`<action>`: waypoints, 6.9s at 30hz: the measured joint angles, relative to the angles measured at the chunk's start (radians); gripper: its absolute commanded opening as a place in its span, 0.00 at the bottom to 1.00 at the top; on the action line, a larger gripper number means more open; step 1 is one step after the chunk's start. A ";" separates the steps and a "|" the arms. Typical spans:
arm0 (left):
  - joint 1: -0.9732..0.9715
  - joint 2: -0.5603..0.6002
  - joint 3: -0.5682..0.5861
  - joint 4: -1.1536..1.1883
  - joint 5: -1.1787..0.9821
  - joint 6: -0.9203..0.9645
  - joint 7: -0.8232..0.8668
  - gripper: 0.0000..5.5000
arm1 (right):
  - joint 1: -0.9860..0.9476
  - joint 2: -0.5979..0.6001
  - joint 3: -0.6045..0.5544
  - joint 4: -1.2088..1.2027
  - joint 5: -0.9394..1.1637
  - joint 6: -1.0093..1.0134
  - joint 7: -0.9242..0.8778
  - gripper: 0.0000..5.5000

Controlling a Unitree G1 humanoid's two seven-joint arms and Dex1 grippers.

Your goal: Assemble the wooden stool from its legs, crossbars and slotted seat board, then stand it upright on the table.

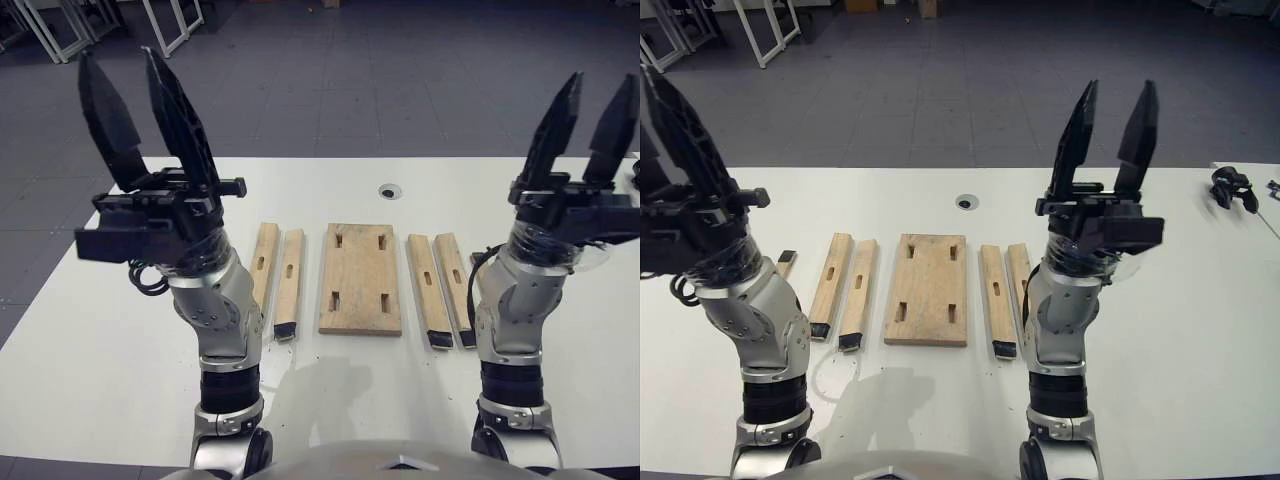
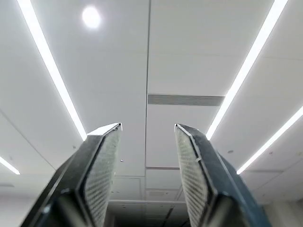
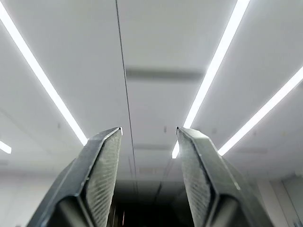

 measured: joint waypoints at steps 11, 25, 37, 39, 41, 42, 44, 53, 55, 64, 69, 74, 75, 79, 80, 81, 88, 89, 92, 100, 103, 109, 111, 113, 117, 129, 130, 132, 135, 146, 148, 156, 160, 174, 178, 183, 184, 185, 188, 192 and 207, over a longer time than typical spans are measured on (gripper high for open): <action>0.310 -0.022 -0.069 0.335 -0.079 0.390 -0.073 0.37 | 0.234 -0.067 -0.013 0.267 -0.071 0.467 0.066 0.38; 0.027 0.005 0.026 0.018 0.050 0.230 0.049 0.37 | 0.059 -0.029 0.035 -0.048 -0.072 0.211 0.052 0.38; 0.189 -0.028 -0.034 0.076 -0.015 0.564 0.007 0.37 | 0.201 -0.043 0.068 -0.066 -0.012 0.793 0.152 0.38; 0.212 -0.030 -0.069 0.065 -0.035 0.657 -0.016 0.37 | 0.221 -0.056 0.063 -0.051 0.014 0.851 0.172 0.38; 0.220 -0.028 -0.089 0.049 -0.050 0.728 -0.034 0.37 | 0.241 -0.063 0.057 -0.048 0.019 0.867 0.174 0.38; 0.221 -0.026 -0.092 0.041 -0.052 0.744 -0.040 0.37 | 0.245 -0.067 0.056 -0.048 0.019 0.873 0.174 0.38; 0.221 -0.017 -0.093 0.023 -0.049 0.772 -0.041 0.37 | 0.244 -0.069 0.055 -0.046 0.019 0.887 0.173 0.38; 0.222 -0.004 -0.087 0.023 -0.014 0.824 -0.022 0.37 | 0.209 -0.065 0.053 -0.016 -0.018 0.904 0.123 0.38; 0.222 -0.004 -0.086 0.023 -0.010 0.824 -0.018 0.37 | 0.209 -0.059 0.048 -0.019 -0.017 0.913 0.114 0.38; 0.284 -0.001 -0.083 0.013 0.006 0.824 -0.018 0.37 | 0.425 -0.234 -0.099 -0.077 0.061 1.043 0.272 0.38; 0.301 -0.003 -0.083 0.009 0.009 0.824 -0.016 0.37 | 0.486 -0.269 -0.089 -0.028 0.064 1.066 0.339 0.38; 0.316 -0.003 -0.083 0.009 0.009 0.824 -0.016 0.37 | 0.522 -0.266 -0.088 -0.011 0.091 1.098 0.346 0.38; 0.319 -0.003 -0.082 0.009 0.009 0.825 -0.016 0.37 | 0.521 -0.266 -0.087 -0.011 0.093 1.102 0.345 0.38; 0.320 -0.003 -0.080 0.009 0.008 0.836 -0.016 0.37 | 0.513 -0.249 -0.089 -0.011 0.105 1.130 0.326 0.26; 0.320 -0.003 -0.079 0.009 0.008 0.840 -0.017 0.37 | 0.513 -0.243 -0.092 -0.011 0.112 1.138 0.321 0.24; 0.320 -0.003 -0.079 0.009 0.007 0.841 -0.017 0.37 | 0.513 -0.237 -0.096 -0.009 0.120 1.144 0.312 0.24; 0.317 -0.003 -0.070 0.011 -0.010 0.843 -0.019 0.37 | 0.488 -0.229 -0.115 0.037 0.136 1.145 0.278 0.24; 0.316 -0.003 -0.070 0.012 -0.011 0.843 -0.019 0.37 | 0.485 -0.229 -0.115 0.038 0.136 1.145 0.274 0.24; 0.294 -0.005 -0.066 0.009 -0.047 0.852 -0.026 0.37 | 0.466 -0.244 -0.117 0.033 0.119 1.107 0.267 0.24; 0.208 -0.098 0.038 -0.081 -0.623 1.199 -0.102 0.37 | 0.273 -0.293 -0.070 -0.163 0.176 1.066 0.367 0.24; 0.188 -0.100 0.105 -0.077 -0.955 1.368 -0.100 0.37 | 0.200 -0.355 0.000 -0.208 0.231 1.068 0.517 0.24; 0.112 -0.091 0.162 -0.020 -1.402 1.502 0.032 0.37 | 0.109 -0.420 0.097 -0.243 0.295 1.065 0.689 0.24; 0.101 -0.090 0.163 -0.009 -1.491 1.507 0.087 0.37 | 0.103 -0.420 0.126 -0.238 0.295 1.053 0.711 0.24; 0.099 -0.077 0.153 0.000 -1.537 1.509 0.121 0.37 | 0.088 -0.420 0.150 -0.238 0.295 1.043 0.731 0.24; 0.099 -0.053 0.144 0.008 -1.573 1.506 0.156 0.37 | 0.081 -0.420 0.166 -0.237 0.294 1.024 0.739 0.24; 0.077 0.018 0.103 0.014 -1.653 1.476 0.154 0.37 | 0.079 -0.412 0.182 -0.219 0.329 1.062 0.726 0.24; 0.077 0.020 0.098 0.013 -1.654 1.476 0.152 0.37 | 0.077 -0.407 0.177 -0.218 0.337 1.075 0.721 0.24; 0.078 0.032 0.085 0.013 -1.659 1.475 0.146 0.37 | 0.069 -0.398 0.167 -0.218 0.359 1.100 0.713 0.24; 0.078 0.039 0.079 0.013 -1.659 1.470 0.135 0.37 | 0.068 -0.394 0.166 -0.221 0.372 1.107 0.710 0.24; 0.073 0.069 0.079 0.030 -1.631 1.431 0.087 0.34 | 0.113 -0.426 0.219 -0.262 0.350 1.081 0.735 0.24; 0.068 0.077 0.080 0.038 -1.615 1.429 0.074 0.30 | 0.115 -0.428 0.222 -0.262 0.342 1.074 0.739 0.24; 0.064 0.090 0.083 0.073 -1.571 1.427 0.027 0.08 | 0.115 -0.428 0.224 -0.259 0.332 1.056 0.742 0.24; 0.061 0.090 0.085 0.088 -1.571 1.429 0.013 0.08 | 0.118 -0.428 0.225 -0.259 0.332 1.056 0.741 0.24; 0.046 0.100 0.118 0.147 -1.572 1.431 0.049 0.08 | 0.120 -0.443 0.238 -0.210 0.254 0.980 0.744 0.54; 0.045 0.228 0.166 0.111 -1.328 1.355 0.040 0.08 | 0.119 -0.462 0.222 -0.172 0.243 0.979 0.743 0.54; 0.094 0.360 0.139 0.023 -0.942 1.273 0.071 0.08 | 0.186 -0.470 0.185 -0.155 0.235 0.996 0.710 0.54; 0.111 0.380 0.106 0.008 -0.852 1.271 0.083 0.08 | 0.227 -0.474 0.184 -0.147 0.217 0.997 0.699 0.54; 0.126 0.381 0.082 0.004 -0.795 1.265 0.087 0.08 | 0.253 -0.477 0.184 -0.136 0.211 1.005 0.691 0.54; 0.139 0.345 0.057 0.011 -0.716 1.242 0.085 0.08 | 0.283 -0.476 0.175 -0.128 0.191 1.008 0.655 0.54; 0.139 0.319 0.072 0.026 -0.676 1.230 0.073 0.08 | 0.342 -0.476 0.173 -0.124 0.176 1.008 0.641 0.54; 0.169 0.286 0.142 0.095 -0.593 1.202 -0.028 0.08 | 0.317 -0.490 0.165 -0.115 0.168 1.008 0.658 0.54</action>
